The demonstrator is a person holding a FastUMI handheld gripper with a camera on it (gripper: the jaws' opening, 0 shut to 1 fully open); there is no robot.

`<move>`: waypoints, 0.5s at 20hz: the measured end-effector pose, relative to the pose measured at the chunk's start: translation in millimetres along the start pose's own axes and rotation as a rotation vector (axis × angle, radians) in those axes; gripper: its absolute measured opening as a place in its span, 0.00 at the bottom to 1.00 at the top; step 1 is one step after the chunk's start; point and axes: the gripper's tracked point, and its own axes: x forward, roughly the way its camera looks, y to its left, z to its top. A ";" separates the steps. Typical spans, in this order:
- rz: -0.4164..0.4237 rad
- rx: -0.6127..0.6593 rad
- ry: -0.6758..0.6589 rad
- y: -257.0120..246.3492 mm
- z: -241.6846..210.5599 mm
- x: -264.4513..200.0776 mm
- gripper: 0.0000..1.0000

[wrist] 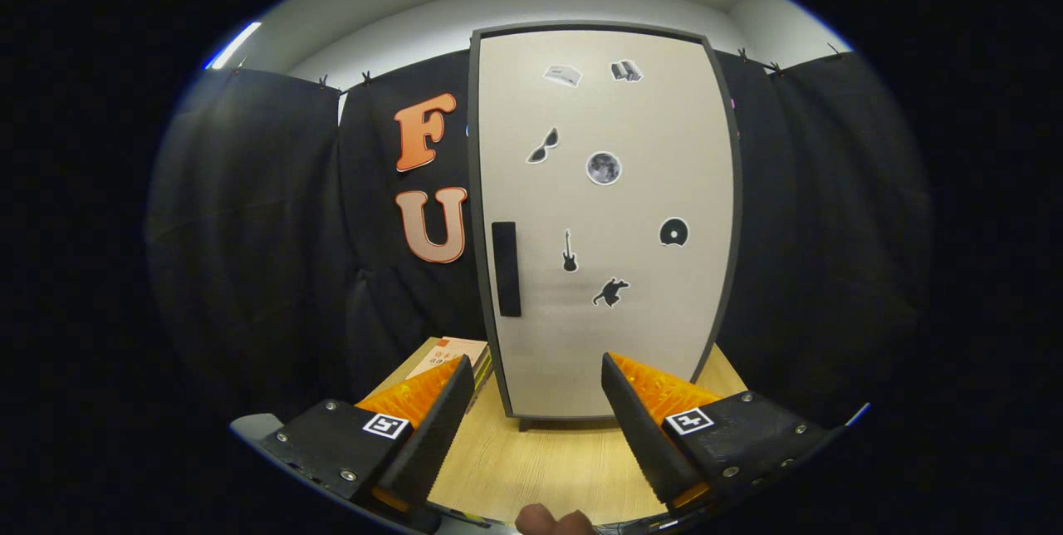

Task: Open the shoe cabinet door, grab the shoes and put them into the shoe cabinet, then close the shoe cabinet door.

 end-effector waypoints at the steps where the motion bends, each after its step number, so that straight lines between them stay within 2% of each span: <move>1: -0.013 0.001 -0.006 -7.0 0.8 -12.8 0.97; 10: -0.053 -0.034 -0.076 -62.3 3.7 -111.3 0.97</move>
